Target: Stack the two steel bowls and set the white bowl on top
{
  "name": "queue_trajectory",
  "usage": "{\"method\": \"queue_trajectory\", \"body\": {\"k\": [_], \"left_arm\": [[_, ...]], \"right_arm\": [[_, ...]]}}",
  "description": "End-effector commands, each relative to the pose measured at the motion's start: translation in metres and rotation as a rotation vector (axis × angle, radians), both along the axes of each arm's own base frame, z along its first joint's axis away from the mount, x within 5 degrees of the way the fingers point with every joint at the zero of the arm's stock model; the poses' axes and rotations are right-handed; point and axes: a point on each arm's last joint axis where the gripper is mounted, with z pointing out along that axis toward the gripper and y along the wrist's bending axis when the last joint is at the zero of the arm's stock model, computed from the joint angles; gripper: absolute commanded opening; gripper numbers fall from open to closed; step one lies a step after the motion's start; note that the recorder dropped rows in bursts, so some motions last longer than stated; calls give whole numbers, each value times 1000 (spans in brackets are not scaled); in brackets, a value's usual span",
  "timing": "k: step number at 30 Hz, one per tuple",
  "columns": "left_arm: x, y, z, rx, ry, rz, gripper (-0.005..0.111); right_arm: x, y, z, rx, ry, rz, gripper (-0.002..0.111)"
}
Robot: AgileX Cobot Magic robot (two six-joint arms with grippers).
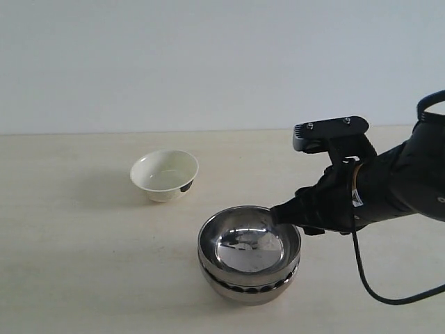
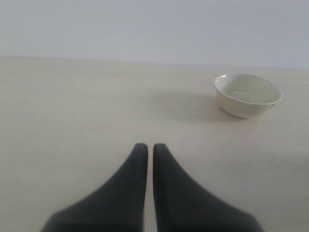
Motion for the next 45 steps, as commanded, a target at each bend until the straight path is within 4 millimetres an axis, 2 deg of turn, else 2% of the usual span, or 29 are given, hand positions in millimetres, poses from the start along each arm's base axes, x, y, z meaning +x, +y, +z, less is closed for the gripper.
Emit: {"method": "queue_trajectory", "body": {"k": [1, 8, 16, 32, 34, 40, 45], "left_arm": [[0, 0, 0, -5, -7, -3, 4], [0, 0, 0, -5, -7, -3, 4], [0, 0, 0, -5, -7, -3, 4], [0, 0, 0, -5, -7, -3, 4], [0, 0, 0, -5, -7, -3, 4], [0, 0, 0, -5, -7, -3, 4], [0, 0, 0, -5, -7, -3, 4]], "right_arm": [[-4, 0, -1, 41, 28, -26, 43], [-8, 0, -7, 82, 43, -37, 43], [-18, 20, -5, 99, 16, 60, 43], [-21, 16, -10, 66, 42, 59, 43], [-21, 16, -10, 66, 42, 59, 37], [-23, 16, -13, 75, 31, 78, 3], [-23, 19, -12, 116, -2, 96, 0]]}}
